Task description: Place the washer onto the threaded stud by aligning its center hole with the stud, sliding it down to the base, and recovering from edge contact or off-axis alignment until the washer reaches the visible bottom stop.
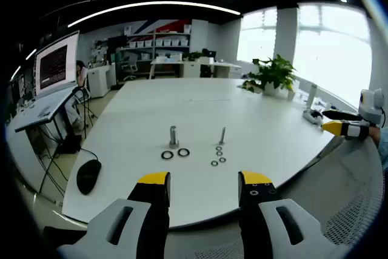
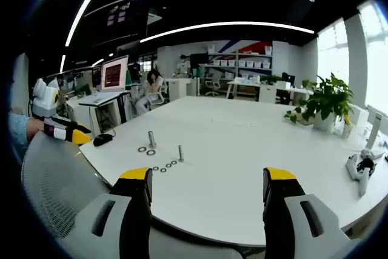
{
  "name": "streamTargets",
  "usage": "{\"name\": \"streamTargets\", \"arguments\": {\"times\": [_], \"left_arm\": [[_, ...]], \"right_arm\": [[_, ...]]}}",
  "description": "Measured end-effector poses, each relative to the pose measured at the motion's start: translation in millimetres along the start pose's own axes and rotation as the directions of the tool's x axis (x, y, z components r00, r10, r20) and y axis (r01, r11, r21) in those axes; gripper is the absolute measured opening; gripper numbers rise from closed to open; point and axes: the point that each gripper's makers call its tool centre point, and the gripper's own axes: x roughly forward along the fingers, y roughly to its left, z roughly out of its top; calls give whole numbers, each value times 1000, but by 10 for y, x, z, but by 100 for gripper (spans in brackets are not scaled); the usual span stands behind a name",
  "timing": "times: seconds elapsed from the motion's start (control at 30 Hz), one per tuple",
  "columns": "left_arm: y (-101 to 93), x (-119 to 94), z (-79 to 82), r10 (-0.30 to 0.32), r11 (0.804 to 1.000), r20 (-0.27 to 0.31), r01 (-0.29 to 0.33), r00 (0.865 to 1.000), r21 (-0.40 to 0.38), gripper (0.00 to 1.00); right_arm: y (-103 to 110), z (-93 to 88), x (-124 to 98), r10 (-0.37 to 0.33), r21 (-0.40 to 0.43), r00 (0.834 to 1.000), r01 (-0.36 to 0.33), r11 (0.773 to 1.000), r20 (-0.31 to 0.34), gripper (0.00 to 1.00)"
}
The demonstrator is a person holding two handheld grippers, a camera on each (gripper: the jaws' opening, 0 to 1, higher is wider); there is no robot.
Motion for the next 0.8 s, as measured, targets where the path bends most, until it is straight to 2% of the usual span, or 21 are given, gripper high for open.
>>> {"name": "streamTargets", "arguments": {"times": [0.8], "left_arm": [[-15,4,-5,-12,1000,-3,12,1000,1,40]], "right_arm": [[9,-12,5,1,0,1000,-1,1000,-12,75]]}}
